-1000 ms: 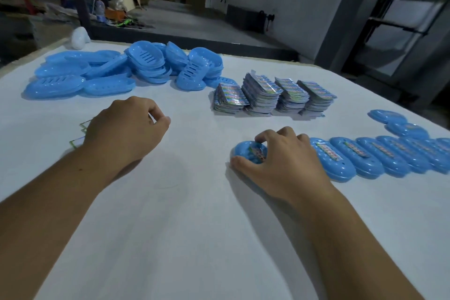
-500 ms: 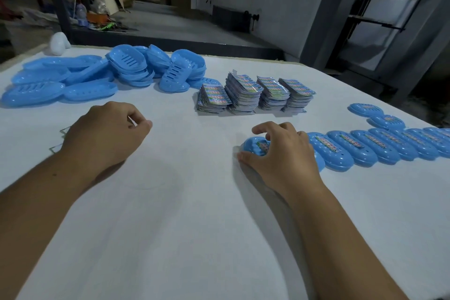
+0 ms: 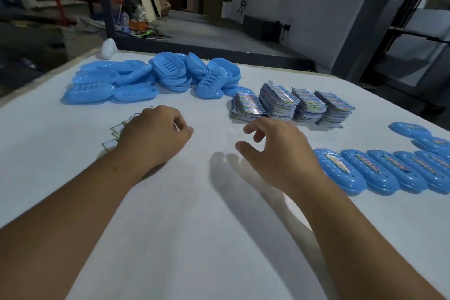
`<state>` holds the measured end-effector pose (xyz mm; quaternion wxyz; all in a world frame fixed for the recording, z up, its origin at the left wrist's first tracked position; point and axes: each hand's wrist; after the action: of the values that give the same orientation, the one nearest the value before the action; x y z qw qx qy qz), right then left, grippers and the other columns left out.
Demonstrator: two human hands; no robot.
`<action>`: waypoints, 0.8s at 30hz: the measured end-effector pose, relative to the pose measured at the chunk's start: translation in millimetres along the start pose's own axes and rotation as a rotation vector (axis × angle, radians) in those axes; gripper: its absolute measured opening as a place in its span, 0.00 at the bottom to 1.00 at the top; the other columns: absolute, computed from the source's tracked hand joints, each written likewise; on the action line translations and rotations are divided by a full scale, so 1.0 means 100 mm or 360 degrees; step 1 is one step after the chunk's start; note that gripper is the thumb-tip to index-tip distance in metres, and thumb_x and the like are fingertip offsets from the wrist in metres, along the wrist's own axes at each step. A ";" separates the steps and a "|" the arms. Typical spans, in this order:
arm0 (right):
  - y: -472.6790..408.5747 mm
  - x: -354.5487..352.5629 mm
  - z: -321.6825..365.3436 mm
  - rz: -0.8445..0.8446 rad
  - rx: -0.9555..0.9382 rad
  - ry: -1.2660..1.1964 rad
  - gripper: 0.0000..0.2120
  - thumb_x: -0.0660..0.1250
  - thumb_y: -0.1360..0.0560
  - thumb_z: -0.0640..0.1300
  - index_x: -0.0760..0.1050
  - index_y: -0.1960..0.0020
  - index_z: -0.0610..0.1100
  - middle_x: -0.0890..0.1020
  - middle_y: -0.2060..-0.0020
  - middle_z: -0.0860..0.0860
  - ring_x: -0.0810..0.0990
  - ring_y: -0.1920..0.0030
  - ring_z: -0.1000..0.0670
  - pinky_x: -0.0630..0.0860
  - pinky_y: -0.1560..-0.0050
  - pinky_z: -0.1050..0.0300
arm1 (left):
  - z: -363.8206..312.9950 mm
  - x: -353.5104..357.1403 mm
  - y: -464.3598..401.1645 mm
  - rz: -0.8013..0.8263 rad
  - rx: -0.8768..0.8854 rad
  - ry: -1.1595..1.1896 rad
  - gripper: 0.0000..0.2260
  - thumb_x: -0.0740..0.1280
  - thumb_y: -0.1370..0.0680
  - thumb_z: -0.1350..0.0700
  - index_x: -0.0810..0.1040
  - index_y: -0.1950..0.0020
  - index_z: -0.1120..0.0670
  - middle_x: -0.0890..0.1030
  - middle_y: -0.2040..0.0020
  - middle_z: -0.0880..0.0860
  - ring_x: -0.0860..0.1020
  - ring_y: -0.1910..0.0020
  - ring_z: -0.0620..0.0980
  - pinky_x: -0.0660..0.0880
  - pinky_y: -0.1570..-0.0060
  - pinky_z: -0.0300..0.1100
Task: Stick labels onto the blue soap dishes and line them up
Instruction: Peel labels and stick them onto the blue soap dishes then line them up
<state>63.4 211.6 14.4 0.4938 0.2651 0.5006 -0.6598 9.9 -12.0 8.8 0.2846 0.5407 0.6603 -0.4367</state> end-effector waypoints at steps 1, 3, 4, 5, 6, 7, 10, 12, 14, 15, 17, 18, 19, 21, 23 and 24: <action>-0.06 0.03 0.06 0.0039 -0.0037 -0.0013 0.13 0.70 0.25 0.59 0.79 0.42 0.56 0.78 0.57 0.60 0.76 0.51 0.51 0.71 0.49 0.52 | 0.00 0.00 0.00 0.0001 0.0009 -0.0011 0.10 0.69 0.24 0.41 0.78 0.59 0.45 0.79 0.59 0.44 0.78 0.57 0.49 0.73 0.56 0.45; -0.18 0.11 0.16 0.0133 -0.0079 -0.0046 0.12 0.70 0.25 0.58 0.79 0.43 0.56 0.80 0.57 0.60 0.78 0.52 0.53 0.71 0.53 0.54 | 0.01 0.01 -0.01 0.0001 0.0019 -0.0011 0.11 0.70 0.25 0.41 0.77 0.61 0.46 0.79 0.60 0.44 0.77 0.59 0.48 0.73 0.57 0.44; -0.25 0.16 0.21 0.0181 -0.0083 -0.0058 0.12 0.70 0.24 0.58 0.79 0.43 0.56 0.81 0.57 0.60 0.78 0.52 0.53 0.72 0.53 0.54 | 0.02 0.01 -0.01 0.0001 0.0023 -0.0007 0.12 0.70 0.25 0.41 0.77 0.61 0.47 0.80 0.61 0.45 0.77 0.60 0.47 0.74 0.58 0.44; -0.32 0.21 0.26 0.0227 -0.0080 -0.0065 0.12 0.70 0.24 0.57 0.79 0.43 0.56 0.81 0.56 0.60 0.78 0.52 0.53 0.74 0.53 0.54 | 0.02 0.02 -0.02 -0.0004 0.0026 -0.0002 0.12 0.70 0.25 0.41 0.76 0.61 0.47 0.80 0.62 0.45 0.77 0.61 0.47 0.74 0.59 0.44; -0.38 0.26 0.30 0.0266 -0.0078 -0.0065 0.12 0.70 0.24 0.57 0.79 0.43 0.55 0.82 0.57 0.60 0.78 0.52 0.53 0.75 0.52 0.54 | 0.03 0.03 -0.03 -0.0012 0.0027 0.0005 0.12 0.70 0.26 0.42 0.76 0.62 0.48 0.79 0.62 0.46 0.77 0.62 0.47 0.74 0.61 0.43; -0.44 0.32 0.33 0.0295 -0.0079 -0.0057 0.12 0.69 0.24 0.57 0.79 0.43 0.55 0.82 0.58 0.60 0.79 0.51 0.53 0.76 0.52 0.54 | 0.04 0.03 -0.04 -0.0022 0.0028 0.0012 0.12 0.70 0.26 0.43 0.76 0.63 0.48 0.79 0.63 0.46 0.77 0.63 0.47 0.72 0.63 0.42; -0.53 0.47 0.36 0.0344 -0.0068 -0.0044 0.12 0.69 0.25 0.56 0.79 0.44 0.54 0.82 0.60 0.60 0.80 0.52 0.53 0.76 0.54 0.54 | 0.07 0.04 -0.06 -0.0046 0.0028 0.0028 0.11 0.70 0.28 0.44 0.76 0.64 0.48 0.79 0.65 0.44 0.76 0.64 0.44 0.66 0.66 0.41; -0.54 0.56 0.34 0.0359 -0.0063 -0.0060 0.11 0.68 0.26 0.56 0.79 0.45 0.54 0.82 0.60 0.59 0.79 0.52 0.52 0.76 0.54 0.54 | 0.10 0.05 -0.07 -0.0054 0.0021 0.0044 0.10 0.70 0.29 0.44 0.76 0.64 0.48 0.79 0.65 0.43 0.76 0.64 0.43 0.65 0.67 0.39; -0.52 0.63 0.30 0.0342 -0.0090 -0.0083 0.08 0.67 0.25 0.55 0.80 0.49 0.54 0.82 0.59 0.59 0.79 0.54 0.51 0.77 0.53 0.53 | 0.11 0.06 -0.08 -0.0052 0.0018 0.0059 0.09 0.71 0.29 0.45 0.76 0.64 0.48 0.79 0.65 0.43 0.76 0.64 0.42 0.66 0.67 0.40; -0.51 0.65 0.28 0.0327 -0.0108 -0.0105 0.07 0.67 0.24 0.55 0.80 0.51 0.54 0.82 0.60 0.58 0.79 0.55 0.51 0.77 0.54 0.54 | 0.12 0.07 -0.08 -0.0048 0.0017 0.0066 0.09 0.71 0.29 0.45 0.75 0.63 0.47 0.79 0.65 0.43 0.76 0.63 0.43 0.68 0.65 0.40; -0.50 0.69 0.26 0.0307 -0.0137 -0.0138 0.07 0.66 0.23 0.54 0.80 0.52 0.53 0.82 0.60 0.58 0.79 0.56 0.51 0.76 0.54 0.54 | 0.13 0.08 -0.07 -0.0037 0.0009 0.0087 0.08 0.71 0.29 0.46 0.75 0.63 0.47 0.79 0.64 0.42 0.78 0.61 0.45 0.73 0.60 0.43; -0.50 0.70 0.25 0.0303 -0.0149 -0.0138 0.07 0.66 0.23 0.54 0.80 0.51 0.53 0.81 0.61 0.58 0.79 0.56 0.52 0.76 0.54 0.54 | 0.13 0.08 -0.07 -0.0031 0.0007 0.0096 0.08 0.71 0.28 0.46 0.75 0.62 0.46 0.79 0.64 0.42 0.78 0.60 0.46 0.75 0.58 0.43; -0.50 0.71 0.25 0.0302 -0.0159 -0.0131 0.07 0.66 0.23 0.55 0.80 0.50 0.53 0.81 0.61 0.58 0.79 0.56 0.51 0.76 0.54 0.55 | 0.13 0.08 -0.07 -0.0025 0.0008 0.0099 0.07 0.71 0.28 0.46 0.75 0.62 0.46 0.79 0.64 0.42 0.79 0.59 0.46 0.76 0.56 0.44; -0.51 0.73 0.23 0.0297 -0.0178 -0.0118 0.08 0.65 0.23 0.55 0.80 0.50 0.54 0.81 0.61 0.58 0.78 0.56 0.52 0.76 0.54 0.54 | 0.13 0.09 -0.07 -0.0021 0.0006 0.0093 0.08 0.71 0.28 0.45 0.75 0.62 0.45 0.79 0.64 0.42 0.79 0.59 0.46 0.76 0.55 0.44; -0.52 0.74 0.22 0.0288 -0.0192 -0.0120 0.08 0.65 0.22 0.55 0.80 0.49 0.54 0.80 0.61 0.58 0.78 0.57 0.52 0.75 0.55 0.55 | 0.13 0.08 -0.07 -0.0022 -0.0008 0.0082 0.08 0.71 0.27 0.45 0.75 0.62 0.45 0.79 0.64 0.42 0.79 0.59 0.47 0.75 0.56 0.43; -0.52 0.74 0.22 0.0286 -0.0197 -0.0119 0.08 0.65 0.22 0.56 0.80 0.49 0.54 0.80 0.61 0.58 0.77 0.57 0.53 0.74 0.55 0.55 | 0.12 0.08 -0.07 -0.0019 -0.0015 0.0077 0.08 0.70 0.27 0.45 0.75 0.62 0.45 0.79 0.64 0.43 0.79 0.59 0.47 0.75 0.57 0.43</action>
<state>-8.5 163.0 -19.8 0.5846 0.2533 0.4958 -0.5901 0.2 -19.5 -1.8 0.2685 0.5458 0.6722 -0.4220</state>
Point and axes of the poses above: each hand's wrist, its own y-axis away from the middle knuckle, its own x-axis out of the palm, z = x × y
